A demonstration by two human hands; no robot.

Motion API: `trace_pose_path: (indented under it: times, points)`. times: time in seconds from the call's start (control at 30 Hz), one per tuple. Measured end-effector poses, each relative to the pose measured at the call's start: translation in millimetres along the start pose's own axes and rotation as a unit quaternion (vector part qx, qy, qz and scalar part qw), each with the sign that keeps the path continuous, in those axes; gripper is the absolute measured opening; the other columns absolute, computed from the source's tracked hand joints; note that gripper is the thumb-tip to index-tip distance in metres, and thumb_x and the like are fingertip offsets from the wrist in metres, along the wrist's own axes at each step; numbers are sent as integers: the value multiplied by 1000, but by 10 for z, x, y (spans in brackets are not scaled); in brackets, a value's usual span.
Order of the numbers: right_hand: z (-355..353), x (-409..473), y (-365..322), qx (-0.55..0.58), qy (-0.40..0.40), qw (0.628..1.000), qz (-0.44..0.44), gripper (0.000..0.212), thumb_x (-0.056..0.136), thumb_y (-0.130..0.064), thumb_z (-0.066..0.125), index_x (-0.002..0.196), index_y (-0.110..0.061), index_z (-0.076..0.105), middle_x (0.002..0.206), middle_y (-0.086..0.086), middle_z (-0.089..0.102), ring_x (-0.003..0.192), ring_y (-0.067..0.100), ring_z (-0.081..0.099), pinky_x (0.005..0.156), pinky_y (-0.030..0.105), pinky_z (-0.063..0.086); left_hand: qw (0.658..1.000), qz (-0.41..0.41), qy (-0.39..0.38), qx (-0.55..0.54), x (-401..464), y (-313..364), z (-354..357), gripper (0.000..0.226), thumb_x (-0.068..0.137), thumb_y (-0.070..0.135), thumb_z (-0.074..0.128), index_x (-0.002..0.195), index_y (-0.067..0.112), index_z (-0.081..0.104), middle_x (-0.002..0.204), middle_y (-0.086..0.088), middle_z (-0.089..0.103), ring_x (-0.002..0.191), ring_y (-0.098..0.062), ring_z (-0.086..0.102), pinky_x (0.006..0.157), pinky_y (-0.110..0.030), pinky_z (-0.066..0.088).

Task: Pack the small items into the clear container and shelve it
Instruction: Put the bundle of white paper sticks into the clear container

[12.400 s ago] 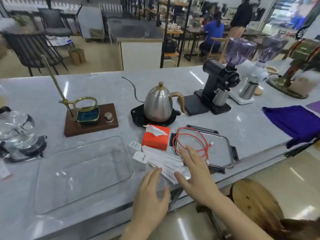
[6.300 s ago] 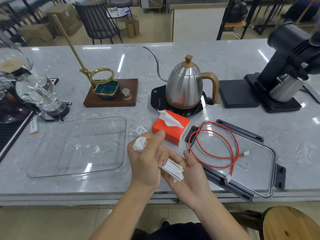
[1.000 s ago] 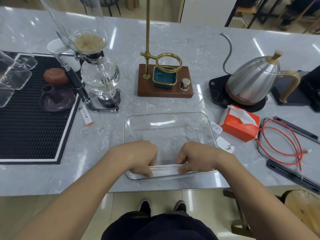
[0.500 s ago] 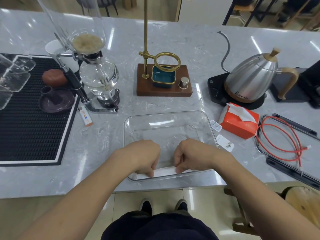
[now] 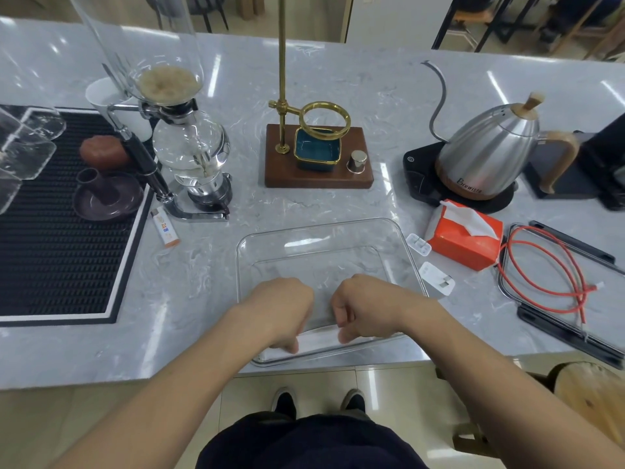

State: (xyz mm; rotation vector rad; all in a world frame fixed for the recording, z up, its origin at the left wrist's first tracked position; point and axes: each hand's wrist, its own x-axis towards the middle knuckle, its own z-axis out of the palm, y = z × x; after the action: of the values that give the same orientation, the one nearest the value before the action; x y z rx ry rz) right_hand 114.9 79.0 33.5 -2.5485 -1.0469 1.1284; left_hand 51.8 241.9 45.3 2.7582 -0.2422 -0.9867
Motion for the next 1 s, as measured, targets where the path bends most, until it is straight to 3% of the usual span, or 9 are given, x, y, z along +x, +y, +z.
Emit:
trace_pose_path:
  times: [0.07, 0.2, 0.4, 0.57, 0.73, 1.0]
  points:
    - [2, -3, 5, 3, 3, 1000, 3, 17, 72, -23, 84, 74, -20, 67, 66, -13, 58, 71, 14, 61, 69, 29, 53, 1000, -6, 6, 8, 1, 5, 27, 21, 76, 23, 83, 90, 13, 72, 96, -4, 71, 81, -23, 63, 69, -31, 49]
    - [4, -9, -1, 14, 4, 1000, 4, 17, 72, -22, 84, 75, -20, 68, 66, -14, 57, 73, 15, 62, 69, 27, 52, 1000, -11, 5, -2, 8, -28, 43, 19, 75, 23, 83, 89, 15, 73, 97, -1, 73, 89, -23, 68, 77, -33, 55]
    - [61, -22, 10, 61, 24, 998, 14, 17, 71, -20, 85, 75, -17, 69, 64, -15, 58, 64, 7, 56, 60, 17, 44, 1000, 11, -7, -28, -9, -120, 19, 17, 73, 25, 85, 81, 18, 71, 77, 7, 65, 72, -15, 60, 67, -27, 50]
    - [161, 12, -55, 80, 45, 996, 9, 23, 69, -23, 86, 64, -25, 63, 63, -14, 60, 64, 7, 58, 63, 18, 46, 1000, 21, -15, -8, -23, -238, -50, 18, 70, 27, 87, 77, 19, 72, 66, 12, 58, 67, -13, 58, 63, -25, 46]
    - [173, 5, -95, 89, 51, 995, 16, 22, 68, -21, 86, 61, -22, 66, 56, -16, 59, 58, 5, 57, 60, 18, 45, 999, 26, -8, 19, -48, -225, -21, 20, 72, 26, 85, 71, 24, 65, 76, 7, 65, 65, -10, 54, 64, -25, 40]
    - [156, -22, -135, 101, 53, 993, 24, 15, 69, -20, 87, 67, -17, 73, 55, -17, 58, 54, 0, 54, 57, 13, 41, 999, 11, 19, 37, -49, -177, 15, 16, 72, 22, 85, 82, 18, 73, 90, 0, 75, 76, -18, 57, 74, -27, 49]
